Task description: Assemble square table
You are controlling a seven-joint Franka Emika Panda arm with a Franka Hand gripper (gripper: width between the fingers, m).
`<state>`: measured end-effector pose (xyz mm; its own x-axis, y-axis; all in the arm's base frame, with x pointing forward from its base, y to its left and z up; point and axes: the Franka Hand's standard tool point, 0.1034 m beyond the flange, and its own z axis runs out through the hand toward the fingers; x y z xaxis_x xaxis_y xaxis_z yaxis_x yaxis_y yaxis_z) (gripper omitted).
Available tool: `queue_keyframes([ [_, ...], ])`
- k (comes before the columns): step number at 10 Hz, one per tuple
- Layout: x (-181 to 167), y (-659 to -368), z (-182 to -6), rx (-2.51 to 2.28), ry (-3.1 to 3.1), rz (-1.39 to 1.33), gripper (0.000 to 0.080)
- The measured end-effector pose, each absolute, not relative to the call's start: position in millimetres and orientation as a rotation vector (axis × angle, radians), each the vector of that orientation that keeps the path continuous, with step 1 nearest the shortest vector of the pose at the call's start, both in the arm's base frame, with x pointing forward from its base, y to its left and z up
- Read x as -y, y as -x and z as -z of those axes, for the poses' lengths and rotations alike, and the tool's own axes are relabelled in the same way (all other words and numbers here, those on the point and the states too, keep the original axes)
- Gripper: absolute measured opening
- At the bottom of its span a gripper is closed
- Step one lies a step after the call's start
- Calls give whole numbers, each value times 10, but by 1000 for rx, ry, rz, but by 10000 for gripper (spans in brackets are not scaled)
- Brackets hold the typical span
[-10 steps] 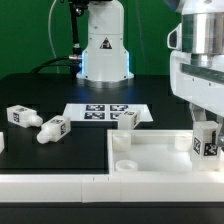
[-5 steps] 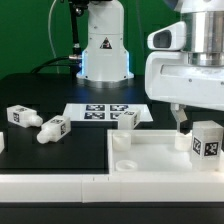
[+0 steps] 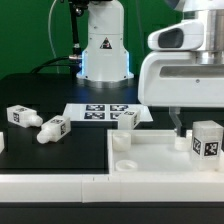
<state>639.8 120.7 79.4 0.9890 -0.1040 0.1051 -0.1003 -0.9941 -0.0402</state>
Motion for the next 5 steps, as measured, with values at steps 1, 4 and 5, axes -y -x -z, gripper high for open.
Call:
queue_keyframes([
  [1,-1201,-6397,-789,-168,3097,166,649],
  [4,-1173,-6400,-785,-299,3086,163,407],
  [5,-1146,-6400,-781,-401,3074,161,286],
])
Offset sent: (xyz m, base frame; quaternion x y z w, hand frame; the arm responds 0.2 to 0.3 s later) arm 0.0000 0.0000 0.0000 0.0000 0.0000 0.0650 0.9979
